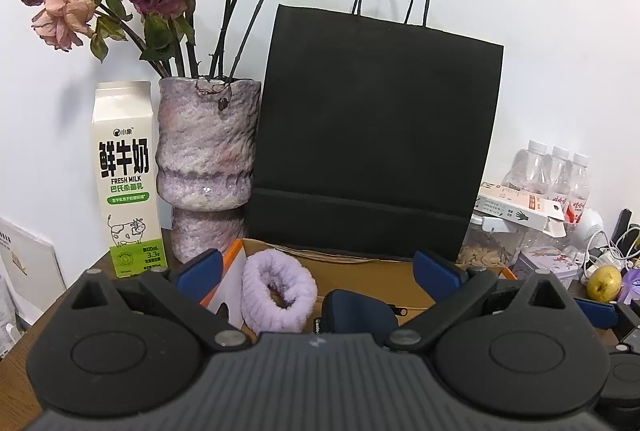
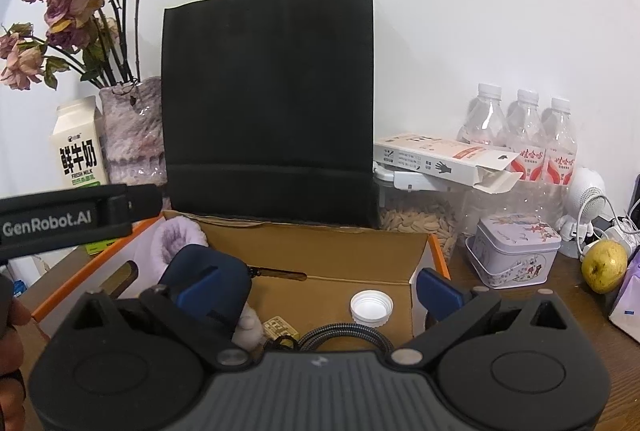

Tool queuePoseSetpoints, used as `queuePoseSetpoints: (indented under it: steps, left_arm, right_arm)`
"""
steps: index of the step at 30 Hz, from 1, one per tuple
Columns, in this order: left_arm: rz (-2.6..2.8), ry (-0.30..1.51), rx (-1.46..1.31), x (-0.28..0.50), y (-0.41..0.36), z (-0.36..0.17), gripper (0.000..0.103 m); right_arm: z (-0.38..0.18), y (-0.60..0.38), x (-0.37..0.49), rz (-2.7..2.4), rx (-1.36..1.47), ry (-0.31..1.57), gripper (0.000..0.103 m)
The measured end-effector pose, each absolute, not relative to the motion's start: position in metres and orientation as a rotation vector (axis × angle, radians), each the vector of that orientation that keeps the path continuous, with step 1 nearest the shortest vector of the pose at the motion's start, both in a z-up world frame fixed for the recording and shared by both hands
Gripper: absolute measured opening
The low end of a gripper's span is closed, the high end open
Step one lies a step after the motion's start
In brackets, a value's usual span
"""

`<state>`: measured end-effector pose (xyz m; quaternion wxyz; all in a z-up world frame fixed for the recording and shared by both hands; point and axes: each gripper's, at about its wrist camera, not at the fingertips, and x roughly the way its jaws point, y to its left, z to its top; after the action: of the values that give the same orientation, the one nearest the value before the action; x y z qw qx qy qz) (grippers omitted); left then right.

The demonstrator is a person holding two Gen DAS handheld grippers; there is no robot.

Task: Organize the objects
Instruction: 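Open both grippers to drop the toy and cable into the box, then move both grippers back toward the white cloth and lavender cloth bag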

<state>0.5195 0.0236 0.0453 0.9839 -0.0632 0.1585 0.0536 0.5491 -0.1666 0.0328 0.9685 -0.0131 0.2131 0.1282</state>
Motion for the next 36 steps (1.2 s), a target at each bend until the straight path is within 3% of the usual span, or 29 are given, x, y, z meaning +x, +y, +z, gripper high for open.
queuePoseSetpoints:
  steps: [36]
  left_arm:
    - [0.084, 0.370, -0.148, 0.460, 0.024, 0.049, 0.103]
  right_arm:
    - [0.047, -0.179, 0.486, 0.294, -0.025, 0.442, 0.103]
